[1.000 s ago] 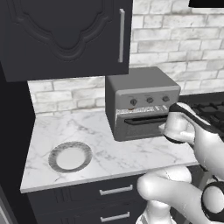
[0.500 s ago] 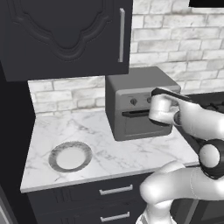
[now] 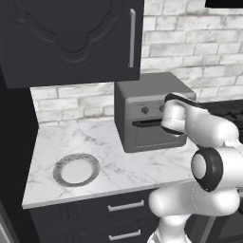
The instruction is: Pull the toaster oven rack outwards. Pick up the baguette from the plate and place it on the toaster oven rack. Close the toaster oven door fully and set the temperature to the lowest setting.
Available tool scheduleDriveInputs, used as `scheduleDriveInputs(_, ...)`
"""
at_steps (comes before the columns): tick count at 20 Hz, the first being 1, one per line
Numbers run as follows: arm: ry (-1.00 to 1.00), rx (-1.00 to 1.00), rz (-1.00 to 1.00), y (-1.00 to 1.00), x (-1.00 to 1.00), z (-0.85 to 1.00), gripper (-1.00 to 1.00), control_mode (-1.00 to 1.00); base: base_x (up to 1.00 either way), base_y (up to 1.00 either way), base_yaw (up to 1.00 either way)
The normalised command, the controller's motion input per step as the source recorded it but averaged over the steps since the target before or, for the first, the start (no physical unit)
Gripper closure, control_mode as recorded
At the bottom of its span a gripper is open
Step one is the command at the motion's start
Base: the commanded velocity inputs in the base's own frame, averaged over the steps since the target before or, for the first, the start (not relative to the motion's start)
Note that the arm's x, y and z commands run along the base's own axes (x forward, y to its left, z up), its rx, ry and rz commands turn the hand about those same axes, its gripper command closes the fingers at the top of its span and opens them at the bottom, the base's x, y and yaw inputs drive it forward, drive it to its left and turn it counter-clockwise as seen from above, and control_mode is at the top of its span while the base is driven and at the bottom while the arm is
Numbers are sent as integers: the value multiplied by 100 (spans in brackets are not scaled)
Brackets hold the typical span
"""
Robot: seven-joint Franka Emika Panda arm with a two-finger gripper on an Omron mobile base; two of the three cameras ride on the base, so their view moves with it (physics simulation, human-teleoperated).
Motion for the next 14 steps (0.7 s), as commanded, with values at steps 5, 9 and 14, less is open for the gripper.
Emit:
scheduleDriveInputs(5, 30, -17, 2, 7, 72, 100, -100, -100, 0, 0, 0)
scheduleDriveInputs(9, 30, -19, 0, 7, 63, 100, -100, -100, 0, 0, 0)
scheduleDriveInputs(14, 37, -27, 0, 0, 32, 100, -100, -100, 0, 0, 0)
